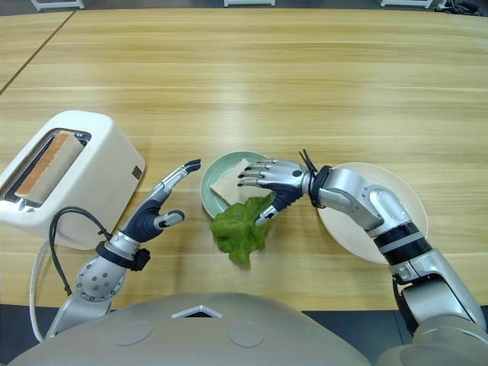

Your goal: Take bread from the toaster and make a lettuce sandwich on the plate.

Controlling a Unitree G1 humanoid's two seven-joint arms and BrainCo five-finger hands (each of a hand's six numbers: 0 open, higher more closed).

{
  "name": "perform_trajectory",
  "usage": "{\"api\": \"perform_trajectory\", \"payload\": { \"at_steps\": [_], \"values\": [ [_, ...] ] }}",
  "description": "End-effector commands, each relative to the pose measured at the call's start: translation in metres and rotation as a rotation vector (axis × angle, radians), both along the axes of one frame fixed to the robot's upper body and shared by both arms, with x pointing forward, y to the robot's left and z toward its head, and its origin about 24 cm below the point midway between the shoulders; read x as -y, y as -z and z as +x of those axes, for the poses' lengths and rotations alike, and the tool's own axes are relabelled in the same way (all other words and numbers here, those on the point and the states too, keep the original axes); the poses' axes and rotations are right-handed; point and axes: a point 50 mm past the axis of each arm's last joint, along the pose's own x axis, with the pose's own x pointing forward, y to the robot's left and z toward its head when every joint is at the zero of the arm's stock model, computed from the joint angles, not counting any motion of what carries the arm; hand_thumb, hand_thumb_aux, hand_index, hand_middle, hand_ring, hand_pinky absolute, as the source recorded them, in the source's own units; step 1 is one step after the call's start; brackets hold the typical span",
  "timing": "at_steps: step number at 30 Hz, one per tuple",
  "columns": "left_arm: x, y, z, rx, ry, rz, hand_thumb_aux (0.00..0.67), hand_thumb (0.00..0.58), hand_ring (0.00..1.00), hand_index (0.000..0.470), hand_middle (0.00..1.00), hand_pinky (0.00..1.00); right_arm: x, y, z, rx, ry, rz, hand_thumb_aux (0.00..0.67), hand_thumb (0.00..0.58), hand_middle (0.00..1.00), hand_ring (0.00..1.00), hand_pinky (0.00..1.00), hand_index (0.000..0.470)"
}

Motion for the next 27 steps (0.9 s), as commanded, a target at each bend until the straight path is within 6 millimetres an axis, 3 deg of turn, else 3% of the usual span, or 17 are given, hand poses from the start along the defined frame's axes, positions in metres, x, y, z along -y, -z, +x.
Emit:
{"api": "perform_trajectory", "payload": {
  "at_steps": [1,2,3,5,9,13,17,23,25,27],
  "values": [
    [0.001,0.001,-0.001,-0.016,0.007,-0.007,0.000,0.000,0.00,0.000,0.00,0.00,-0.002,0.001,-0.005,-0.020,-0.026,-0.004,0.360,0.456,0.00,0.00,0.00,0.253],
    [0.001,0.001,-0.001,-0.017,0.009,-0.006,0.000,0.000,0.00,0.000,0.00,0.00,-0.002,0.002,-0.005,-0.017,-0.028,-0.006,0.402,0.487,0.00,0.00,0.00,0.282],
    [0.001,0.001,-0.001,-0.018,0.011,-0.006,0.000,0.000,0.00,0.000,0.00,0.00,-0.002,0.002,-0.005,-0.015,-0.029,-0.009,0.486,0.536,0.00,0.00,0.00,0.341],
    [0.001,0.001,-0.001,-0.019,0.014,-0.006,0.000,0.000,0.00,0.000,0.00,0.00,-0.002,0.003,-0.005,-0.012,-0.029,-0.014,0.544,0.559,0.00,0.00,0.00,0.382],
    [0.001,0.002,-0.001,-0.022,0.015,-0.006,0.000,0.000,0.00,0.000,0.00,0.00,-0.002,0.006,-0.006,-0.019,-0.031,-0.022,0.528,0.554,0.00,0.00,0.00,0.370],
    [0.001,0.002,-0.001,-0.023,0.016,-0.004,0.000,0.000,0.00,0.000,0.00,0.00,-0.005,0.005,-0.006,-0.020,-0.040,-0.011,0.575,0.568,0.00,0.00,0.00,0.404],
    [0.001,0.002,-0.001,-0.024,0.018,-0.004,0.000,0.000,0.00,0.000,0.00,0.00,-0.007,0.000,-0.006,0.002,-0.047,0.014,0.423,0.501,0.00,0.00,0.00,0.297],
    [0.001,0.002,-0.001,-0.026,0.023,-0.005,0.000,0.000,0.00,0.000,0.00,0.00,-0.008,-0.016,-0.002,0.072,-0.055,0.062,0.389,0.478,0.00,0.00,0.00,0.273],
    [0.001,0.002,-0.001,-0.026,0.024,-0.006,0.000,0.000,0.00,0.000,0.00,0.00,-0.009,-0.013,-0.002,0.070,-0.059,0.061,0.344,0.443,0.00,0.00,0.00,0.241],
    [0.001,0.002,-0.001,-0.025,0.024,-0.006,0.000,0.000,0.00,0.000,0.00,0.00,-0.011,-0.007,-0.002,0.058,-0.064,0.055,0.252,0.355,0.00,0.00,0.00,0.177]
  ]
}}
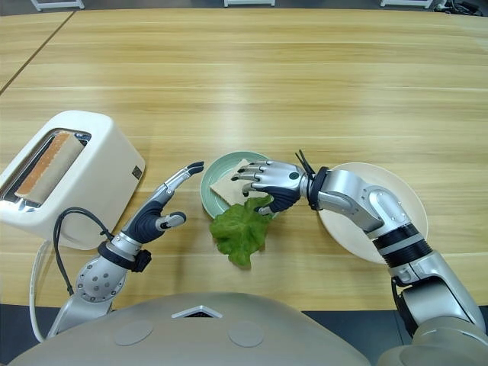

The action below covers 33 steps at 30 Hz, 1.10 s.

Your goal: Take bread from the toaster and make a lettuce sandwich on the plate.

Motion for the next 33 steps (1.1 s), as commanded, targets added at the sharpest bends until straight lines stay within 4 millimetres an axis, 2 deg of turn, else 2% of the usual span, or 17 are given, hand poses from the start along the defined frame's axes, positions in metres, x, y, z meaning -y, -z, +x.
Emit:
{"api": "perform_trajectory", "payload": {
  "at_steps": [1,7,10,11,14,15,17,19,20,26,27,29,30,32,33],
  "values": [
    [0.000,0.001,0.000,-0.010,0.004,-0.002,0.000,0.000,0.00,0.000,0.00,0.00,-0.003,0.005,0.001,-0.003,-0.014,-0.001,0.252,0.355,0.00,0.00,0.00,0.177],
    [-0.001,0.002,0.000,-0.015,0.013,0.001,0.000,0.000,0.00,0.000,0.00,0.00,-0.006,0.020,0.002,-0.026,-0.026,-0.030,0.276,0.379,0.00,0.00,0.00,0.194],
    [-0.001,0.003,0.000,-0.020,0.017,0.002,0.000,0.000,0.00,0.000,0.00,0.00,-0.007,0.026,0.001,-0.026,-0.029,-0.053,0.321,0.422,0.00,0.00,0.00,0.225],
    [-0.001,0.003,0.000,-0.022,0.018,0.003,0.000,0.000,0.00,0.000,0.00,0.00,-0.007,0.027,0.002,-0.024,-0.029,-0.058,0.360,0.456,0.00,0.00,0.00,0.253],
    [-0.001,0.003,0.000,-0.023,0.020,0.005,0.000,0.000,0.00,0.000,0.00,0.00,-0.006,0.025,0.002,-0.016,-0.030,-0.056,0.418,0.498,0.00,0.00,0.00,0.293],
    [-0.001,0.003,0.000,-0.022,0.020,0.006,0.000,0.000,0.00,0.000,0.00,0.00,-0.006,0.024,0.002,-0.014,-0.032,-0.049,0.468,0.527,0.00,0.00,0.00,0.328],
    [-0.001,0.003,0.000,-0.022,0.018,0.006,0.000,0.000,0.00,0.000,0.00,0.00,-0.008,0.022,0.001,-0.013,-0.039,-0.033,0.507,0.546,0.00,0.00,0.00,0.356],
    [-0.001,0.004,0.000,-0.022,0.016,0.007,0.000,0.000,0.00,0.000,0.00,0.00,-0.010,0.020,0.000,-0.017,-0.048,-0.017,0.636,0.578,0.00,0.00,0.00,0.446],
    [-0.001,0.004,0.000,-0.022,0.015,0.007,0.000,0.000,0.00,0.000,0.00,0.00,-0.010,0.020,-0.001,-0.018,-0.051,-0.011,0.670,0.580,0.00,0.00,0.00,0.470],
    [-0.003,0.005,0.001,-0.021,0.014,0.008,0.000,0.000,0.00,0.000,0.00,0.00,-0.012,0.014,-0.001,-0.023,-0.048,0.018,0.670,0.580,0.00,0.00,0.00,0.470],
    [-0.003,0.005,0.001,-0.021,0.014,0.009,0.000,0.000,0.00,0.000,0.00,0.00,-0.011,0.014,-0.001,-0.025,-0.046,0.021,0.620,0.577,0.00,0.00,0.00,0.435],
    [-0.003,0.005,0.001,-0.020,0.014,0.010,0.000,0.000,0.00,0.000,0.00,0.00,-0.010,0.012,-0.001,-0.030,-0.042,0.023,0.591,0.572,0.00,0.00,0.00,0.415],
    [-0.003,0.005,0.001,-0.020,0.013,0.010,0.000,0.000,0.00,0.000,0.00,0.00,-0.010,0.012,-0.001,-0.033,-0.040,0.024,0.602,0.574,0.00,0.00,0.00,0.422],
    [-0.003,0.005,0.001,-0.021,0.014,0.011,0.000,0.000,0.00,0.000,0.00,0.00,-0.009,0.012,0.000,-0.037,-0.036,0.023,0.670,0.580,0.00,0.00,0.00,0.470],
    [-0.003,0.005,0.002,-0.021,0.013,0.011,0.000,0.000,0.00,0.000,0.00,0.00,-0.009,0.012,0.000,-0.038,-0.034,0.023,0.670,0.580,0.00,0.00,0.00,0.470]
  ]
}}
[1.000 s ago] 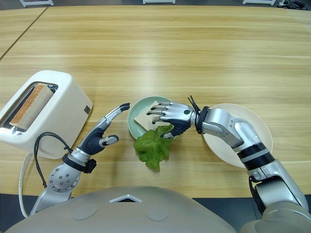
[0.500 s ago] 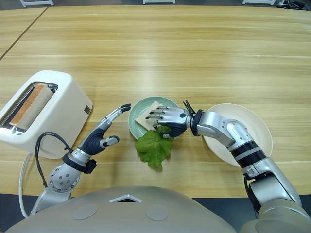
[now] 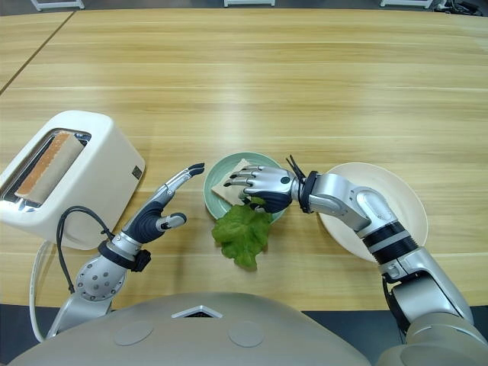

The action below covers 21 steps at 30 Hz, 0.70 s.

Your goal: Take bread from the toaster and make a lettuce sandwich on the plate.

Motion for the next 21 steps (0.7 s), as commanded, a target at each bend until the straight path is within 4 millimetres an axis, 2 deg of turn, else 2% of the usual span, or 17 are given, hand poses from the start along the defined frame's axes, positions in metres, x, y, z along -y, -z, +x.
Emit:
{"api": "perform_trajectory", "payload": {
  "at_steps": [1,16,21],
  "values": [
    [-0.002,0.002,0.001,-0.015,-0.001,0.002,0.000,0.000,0.00,0.000,0.00,0.00,0.002,-0.002,0.001,-0.007,0.012,0.003,0.670,0.580,0.00,0.00,0.00,0.470],
    [-0.004,0.003,0.002,-0.015,-0.006,-0.001,0.000,0.000,0.00,0.000,0.00,0.00,0.000,-0.023,0.008,0.019,0.052,0.079,0.670,0.580,0.00,0.00,0.00,0.470],
    [-0.004,0.003,0.003,-0.013,-0.010,-0.002,0.000,0.000,0.00,0.000,0.00,0.00,-0.002,-0.034,0.020,0.043,0.074,0.104,0.670,0.580,0.00,0.00,0.00,0.470]
  ]
}}
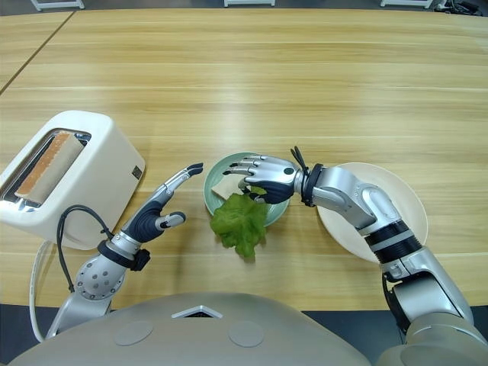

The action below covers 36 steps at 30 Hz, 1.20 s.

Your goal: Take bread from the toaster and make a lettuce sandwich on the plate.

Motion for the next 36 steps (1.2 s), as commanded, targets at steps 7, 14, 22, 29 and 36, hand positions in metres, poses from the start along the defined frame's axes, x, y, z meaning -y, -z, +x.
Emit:
{"api": "perform_trajectory", "payload": {
  "at_steps": [7,14,22,29,36],
  "values": [
    [-0.002,0.002,0.003,-0.005,-0.001,-0.008,0.000,0.000,0.00,0.000,0.00,0.00,-0.005,-0.008,0.031,0.027,0.051,-0.006,0.670,0.580,0.00,0.00,0.00,0.470],
    [-0.001,0.001,0.001,-0.007,-0.002,-0.011,0.000,0.000,0.00,0.000,0.00,0.00,0.002,-0.004,0.046,0.048,0.094,-0.051,0.670,0.580,0.00,0.00,0.00,0.470],
    [-0.002,0.002,-0.001,-0.013,-0.004,-0.010,0.000,0.000,0.00,0.000,0.00,0.00,0.005,0.003,0.045,0.046,0.092,-0.093,0.512,0.548,0.00,0.00,0.00,0.359],
    [-0.005,-0.013,0.000,0.044,-0.035,-0.041,0.000,0.000,0.00,0.000,0.00,0.00,0.015,-0.019,0.047,0.147,0.136,-0.078,0.000,0.000,0.00,0.00,0.00,0.000],
    [-0.035,-0.112,-0.014,0.383,-0.163,-0.009,0.000,0.000,0.00,0.000,0.00,0.00,0.040,-0.039,0.029,0.182,0.214,0.041,0.000,0.000,0.00,0.00,0.00,0.000]
  ]
}}
